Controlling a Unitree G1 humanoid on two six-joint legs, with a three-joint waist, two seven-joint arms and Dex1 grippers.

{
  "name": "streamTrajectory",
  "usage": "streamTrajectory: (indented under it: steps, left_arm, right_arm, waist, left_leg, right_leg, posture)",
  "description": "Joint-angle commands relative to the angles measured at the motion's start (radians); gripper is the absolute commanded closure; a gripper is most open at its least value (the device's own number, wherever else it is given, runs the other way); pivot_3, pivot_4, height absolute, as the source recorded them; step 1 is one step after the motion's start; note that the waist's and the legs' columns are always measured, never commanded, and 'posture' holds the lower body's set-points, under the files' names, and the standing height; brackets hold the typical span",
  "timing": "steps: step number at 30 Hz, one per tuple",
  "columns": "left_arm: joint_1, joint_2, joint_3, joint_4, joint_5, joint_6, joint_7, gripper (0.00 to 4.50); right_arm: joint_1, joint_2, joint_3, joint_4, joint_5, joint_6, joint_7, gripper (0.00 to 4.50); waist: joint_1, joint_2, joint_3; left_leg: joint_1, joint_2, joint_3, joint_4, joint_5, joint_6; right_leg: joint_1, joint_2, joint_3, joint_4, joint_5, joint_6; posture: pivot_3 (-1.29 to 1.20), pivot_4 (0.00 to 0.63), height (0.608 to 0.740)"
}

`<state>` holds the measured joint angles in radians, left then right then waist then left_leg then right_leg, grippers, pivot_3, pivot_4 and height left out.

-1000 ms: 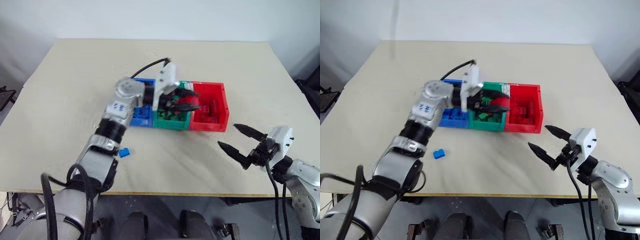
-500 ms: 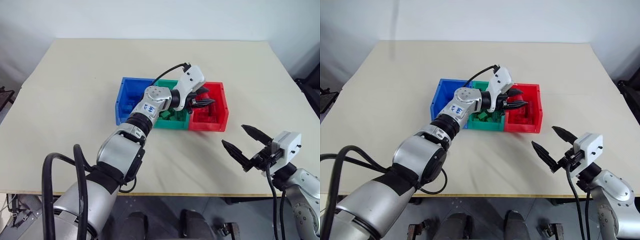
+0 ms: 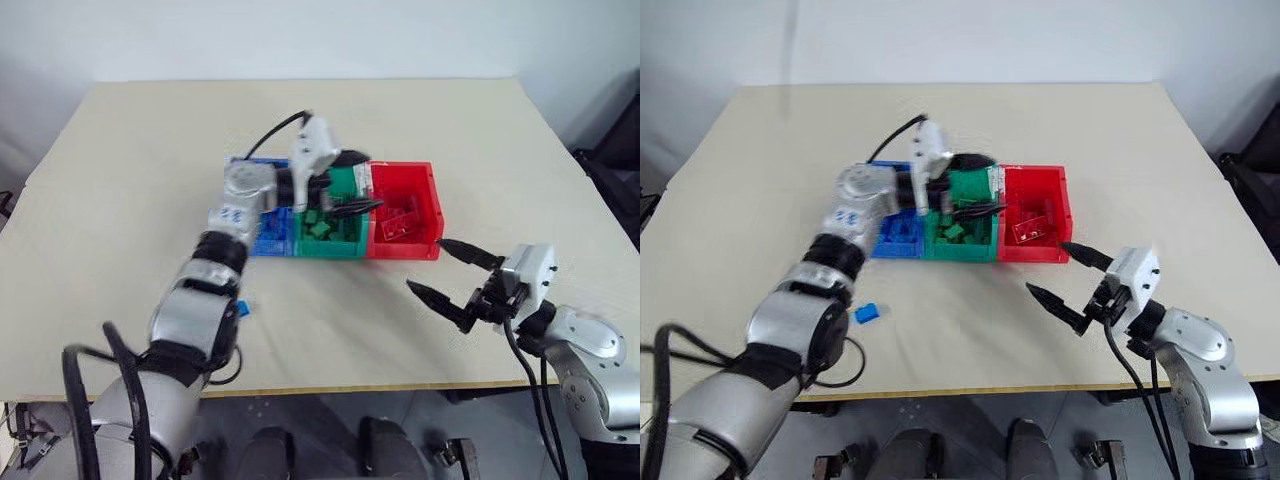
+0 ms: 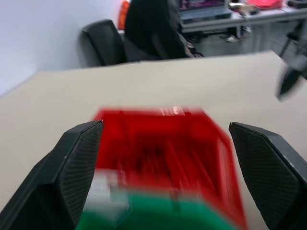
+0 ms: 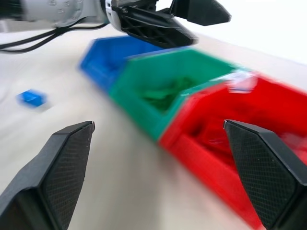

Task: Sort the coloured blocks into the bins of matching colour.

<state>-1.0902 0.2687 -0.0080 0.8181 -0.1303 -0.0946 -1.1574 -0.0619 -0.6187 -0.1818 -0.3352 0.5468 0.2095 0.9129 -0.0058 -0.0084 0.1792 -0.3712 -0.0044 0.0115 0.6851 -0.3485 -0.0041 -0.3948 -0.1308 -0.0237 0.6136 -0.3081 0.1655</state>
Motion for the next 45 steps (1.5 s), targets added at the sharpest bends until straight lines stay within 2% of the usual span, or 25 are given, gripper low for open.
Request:
streamTrajectory:
  steps: [1,3,6,8,9,12,15,18,21,22,28,32,37,40,45]
  left_arm:
    - [0.149,0.101,-0.008,-0.327,-0.076,0.129,-0.094,0.04]
    - [0.226,0.149,-0.014,-0.465,-0.118,0.217,-0.130,0.04]
    - [0.513,0.324,0.157,-0.808,-0.265,0.391,-0.108,0.04]
    - [0.663,0.411,0.246,-0.919,-0.317,0.434,-0.117,0.04]
    - [0.756,0.451,0.310,-0.946,-0.317,0.427,-0.111,0.04]
    - [0.913,0.509,0.409,-0.977,-0.318,0.424,-0.072,0.04]
    - [1.094,0.526,0.527,-0.975,-0.302,0.372,-0.052,0.04]
    - [1.179,0.515,0.570,-0.980,-0.292,0.315,-0.016,0.04]
    - [1.243,0.528,0.550,-1.002,-0.267,0.292,0.001,0.04]
    - [1.278,0.563,0.525,-1.043,-0.308,0.399,-0.018,0.04]
    - [1.204,0.559,0.402,-1.130,-0.278,0.485,0.123,0.04]
    - [1.037,0.549,0.205,-1.128,-0.208,0.579,0.210,0.04]
    - [0.945,0.566,0.064,-1.059,-0.144,0.572,0.196,0.04]
    - [0.919,0.570,0.018,-1.018,-0.118,0.583,0.200,0.61]
    - [0.936,0.598,-0.009,-0.997,-0.091,0.569,0.188,2.24]
  right_arm:
    - [-0.040,-0.030,0.027,0.025,-0.007,-0.036,0.083,0.00]
    - [-0.056,-0.035,0.038,0.043,-0.010,-0.041,0.105,0.00]
    - [-0.134,-0.049,0.108,0.099,-0.035,-0.059,0.197,0.00]
    - [-0.172,-0.046,0.147,0.141,-0.054,-0.085,0.242,0.00]
    - [-0.200,-0.043,0.173,0.171,-0.066,-0.100,0.276,0.00]
    - [-0.243,-0.037,0.208,0.219,-0.077,-0.125,0.336,0.00]
    - [-0.266,-0.028,0.221,0.238,-0.073,-0.137,0.367,0.00]
    - [-0.267,-0.022,0.230,0.253,-0.080,-0.143,0.377,0.00]
    - [-0.258,-0.023,0.234,0.259,-0.085,-0.149,0.381,0.00]
    - [-0.255,-0.028,0.232,0.257,-0.084,-0.148,0.383,0.00]
    - [-0.243,-0.055,0.209,0.262,-0.086,-0.149,0.392,0.00]
    - [-0.207,-0.089,0.193,0.257,-0.092,-0.152,0.398,0.00]
    - [-0.187,-0.098,0.183,0.230,-0.086,-0.138,0.385,0.00]
    - [-0.157,-0.104,0.172,0.198,-0.079,-0.127,0.371,0.00]
    - [-0.110,-0.106,0.151,0.149,-0.075,-0.108,0.336,0.00]
  waist:
    - [0.002,0.000,0.000]
    - [0.003,0.000,0.000]
    - [0.000,0.000,0.000]
    - [-0.014,0.000,0.000]
    - [-0.019,0.000,0.000]
    - [-0.016,0.000,0.001]
    - [-0.010,0.000,0.000]
    - [0.006,0.000,0.001]
    - [0.008,0.000,0.001]
    - [0.007,0.000,0.001]
    - [0.005,0.001,0.001]
    - [0.008,0.001,0.001]
    - [-0.006,0.001,0.001]
    - [-0.013,0.001,0.001]
    - [-0.013,0.001,0.001]
  left_leg:
    - [0.000,0.000,0.000,0.000,0.000,0.000]
    - [-0.001,0.000,-0.001,0.000,0.000,0.000]
    - [-0.001,0.001,-0.006,0.001,0.000,0.000]
    - [0.000,0.002,-0.009,0.000,-0.001,0.000]
    - [0.000,0.002,-0.011,0.000,-0.001,0.000]
    - [0.002,0.002,-0.011,-0.001,-0.001,0.000]
    - [0.002,0.002,-0.013,0.000,-0.001,0.000]
    - [0.001,0.003,-0.013,-0.001,-0.001,0.000]
    - [0.001,0.003,-0.014,-0.001,-0.002,0.000]
    - [0.001,0.002,-0.013,-0.001,-0.002,0.001]
    - [0.001,0.002,-0.013,-0.001,-0.002,0.000]
    - [0.001,0.000,-0.012,-0.001,-0.002,0.000]
    - [0.001,0.000,-0.009,-0.001,-0.002,0.000]
    - [0.001,0.001,-0.006,-0.002,-0.002,-0.001]
    - [0.002,0.001,-0.005,-0.002,-0.002,0.000]
  right_leg:
    - [0.000,0.000,0.000,0.000,0.000,0.000]
    - [0.000,-0.001,-0.001,0.000,0.000,0.000]
    - [0.000,-0.001,0.000,-0.001,0.000,-0.001]
    - [0.000,-0.001,0.001,-0.002,0.000,-0.001]
    - [0.001,-0.002,0.000,-0.001,0.000,-0.001]
    - [0.001,-0.002,0.000,-0.001,0.000,-0.002]
    - [0.002,-0.004,-0.001,-0.001,0.000,-0.002]
    - [0.002,-0.004,-0.002,-0.001,0.000,-0.003]
    - [0.002,-0.006,-0.002,-0.002,0.001,-0.003]
    - [0.002,-0.006,-0.002,-0.002,0.001,-0.003]
    - [0.002,-0.005,-0.002,-0.002,0.001,-0.004]
    - [0.002,-0.004,-0.002,-0.001,0.001,-0.004]
    - [0.000,-0.003,-0.001,-0.001,0.001,-0.004]
    - [-0.001,-0.001,-0.001,-0.001,0.001,-0.004]
    - [0.000,-0.002,0.000,-0.001,0.001,-0.004]
  posture:
    - [0.00,0.150,0.740]
    - [0.00,0.150,0.740]
    - [0.00,0.150,0.740]
    - [0.00,0.150,0.740]
    - [0.00,0.150,0.740]
    - [0.00,0.150,0.740]
    - [0.00,0.150,0.740]
    - [0.00,0.150,0.740]
    - [0.00,0.150,0.740]
    - [0.00,0.150,0.740]
    - [0.00,0.150,0.740]
    - [0.00,0.150,0.740]
    - [0.00,0.150,0.740]
    - [0.00,0.150,0.740]
    - [0.00,0.150,0.740]
